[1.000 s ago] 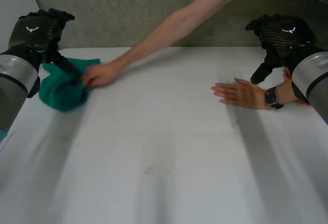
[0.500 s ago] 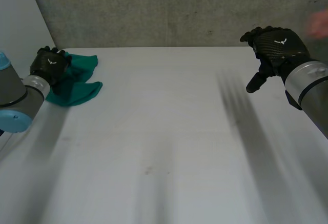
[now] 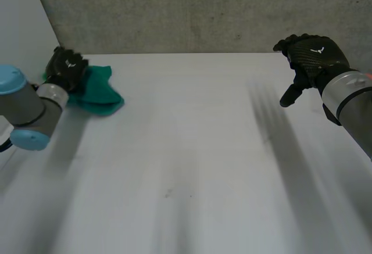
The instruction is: Fold the laundry.
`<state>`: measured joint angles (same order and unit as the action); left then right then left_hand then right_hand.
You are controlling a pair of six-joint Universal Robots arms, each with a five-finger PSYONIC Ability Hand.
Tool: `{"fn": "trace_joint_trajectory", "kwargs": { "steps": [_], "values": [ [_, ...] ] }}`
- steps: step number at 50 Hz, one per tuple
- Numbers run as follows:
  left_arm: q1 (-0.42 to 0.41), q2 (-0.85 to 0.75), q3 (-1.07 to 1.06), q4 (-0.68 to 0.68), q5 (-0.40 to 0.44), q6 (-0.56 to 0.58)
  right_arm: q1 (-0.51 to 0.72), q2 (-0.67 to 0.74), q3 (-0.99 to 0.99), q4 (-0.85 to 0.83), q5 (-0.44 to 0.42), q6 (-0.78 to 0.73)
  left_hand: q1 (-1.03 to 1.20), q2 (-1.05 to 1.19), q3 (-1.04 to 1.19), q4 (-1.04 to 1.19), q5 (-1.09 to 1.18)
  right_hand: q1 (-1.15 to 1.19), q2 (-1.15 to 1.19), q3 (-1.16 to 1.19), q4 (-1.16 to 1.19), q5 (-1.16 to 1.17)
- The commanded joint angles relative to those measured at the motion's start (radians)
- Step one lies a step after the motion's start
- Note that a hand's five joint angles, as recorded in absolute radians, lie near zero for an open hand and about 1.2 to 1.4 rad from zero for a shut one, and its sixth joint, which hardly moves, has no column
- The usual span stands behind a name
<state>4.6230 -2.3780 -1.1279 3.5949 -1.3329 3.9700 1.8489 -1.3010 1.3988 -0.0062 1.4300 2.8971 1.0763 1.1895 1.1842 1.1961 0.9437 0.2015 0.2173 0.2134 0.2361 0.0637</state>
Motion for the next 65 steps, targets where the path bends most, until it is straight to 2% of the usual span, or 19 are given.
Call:
{"fn": "trace_joint_trajectory", "kwargs": {
  "steps": [1, 7, 8, 9, 10, 11, 17, 20, 28, 34, 37, 43, 47, 50, 57, 65],
  "values": [
    [-0.251, 0.357, -0.349, 0.029, -0.005, -0.242, 0.0, -0.006, -0.006, 0.0, 0.0, -0.001, 0.32, 0.207, 0.212, 0.2, 0.278, -0.027, -0.043, -0.039, -0.062, -0.064],
    [-0.42, 0.464, -0.437, -0.108, 0.004, -0.518, 0.0, -0.009, -0.009, 0.0, 0.0, -0.006, 0.32, 0.207, 0.212, 0.2, 0.278, -0.027, -0.043, -0.039, -0.062, -0.064],
    [-0.443, 0.465, -0.438, -0.126, 0.003, -0.549, 0.0, -0.009, -0.009, 0.0, 0.0, -0.007, 0.152, 0.039, 0.044, 0.032, 0.11, -0.027, -0.043, -0.039, -0.062, -0.064],
    [-0.479, 0.461, -0.438, -0.161, 0.003, -0.601, 0.0, -0.009, -0.009, 0.0, -0.002, -0.01, -0.356, -0.469, -0.463, -0.475, -0.398, -0.027, -0.043, -0.039, -0.062, -0.064],
    [-0.495, 0.459, -0.438, -0.177, 0.003, -0.621, 0.0, -0.009, -0.009, 0.002, 0.0, -0.012, -0.68, -0.794, -0.788, -0.8, -0.722, -0.027, -0.043, -0.039, -0.062, -0.064],
    [-0.507, 0.454, -0.438, -0.192, 0.0, -0.633, 0.0, -0.009, -0.009, 0.002, -0.002, -0.016, -0.902, -1.015, -1.01, -1.022, -0.944, -0.027, -0.043, -0.039, -0.062, -0.064],
    [-0.518, 0.444, -0.414, -0.237, -0.005, -0.643, 0.0, -0.009, -0.006, 0.005, -0.005, -0.056, -0.902, -1.015, -1.01, -1.022, -0.944, -0.027, -0.043, -0.039, -0.062, -0.064],
    [-0.486, 0.448, -0.403, -0.235, -0.011, -0.644, 0.001, -0.007, -0.007, 0.031, -0.025, -0.097, -0.901, -1.014, -1.009, -1.021, -0.943, -0.027, -0.043, -0.039, -0.062, -0.064],
    [-0.388, 0.48, -0.411, -0.239, -0.063, -0.64, 0.01, 0.022, -0.038, 0.299, -0.141, -0.277, -0.88, -0.994, -0.988, -1.0, -0.922, -0.027, -0.043, -0.039, -0.062, -0.064],
    [-0.346, 0.412, -0.405, -0.24, -0.068, -0.583, 0.012, 0.034, -0.023, 0.388, -0.163, -0.315, -0.842, -0.956, -0.95, -0.962, -0.884, -0.027, -0.043, -0.039, -0.062, -0.064],
    [-0.322, 0.367, -0.392, -0.243, -0.057, -0.505, 0.018, 0.037, 0.006, 0.385, -0.158, -0.311, -0.839, -0.953, -0.947, -0.959, -0.881, -0.027, -0.043, -0.039, -0.062, -0.064],
    [-0.287, 0.248, -0.326, -0.246, -0.055, -0.217, 0.024, 0.054, 0.081, 0.309, -0.154, -0.3, -0.842, -0.955, -0.95, -0.962, -0.884, -0.027, -0.043, -0.039, -0.062, -0.064],
    [-0.245, 0.189, -0.29, -0.248, -0.058, -0.114, 0.03, 0.057, 0.149, 0.215, -0.154, -0.277, -0.839, -0.953, -0.947, -0.959, -0.881, -0.027, -0.043, -0.039, -0.062, -0.064],
    [-0.213, 0.157, -0.267, -0.246, -0.057, -0.094, 0.052, 0.065, 0.172, 0.154, -0.152, -0.237, -0.825, -0.938, -0.933, -0.945, -0.867, -0.027, -0.043, -0.039, -0.062, -0.064],
    [-0.21, 0.095, -0.223, -0.254, -0.055, -0.098, 0.151, 0.143, 0.109, 0.117, -0.152, -0.144, -0.737, -0.85, -0.844, -0.856, -0.779, -0.027, -0.043, -0.039, -0.062, -0.064],
    [-0.217, 0.094, -0.223, -0.346, -0.055, -0.107, 0.279, 0.267, -0.015, 0.114, -0.092, -0.125, -0.575, -0.688, -0.683, -0.695, -0.617, -0.027, -0.043, -0.039, -0.062, -0.064]
  ]
}}
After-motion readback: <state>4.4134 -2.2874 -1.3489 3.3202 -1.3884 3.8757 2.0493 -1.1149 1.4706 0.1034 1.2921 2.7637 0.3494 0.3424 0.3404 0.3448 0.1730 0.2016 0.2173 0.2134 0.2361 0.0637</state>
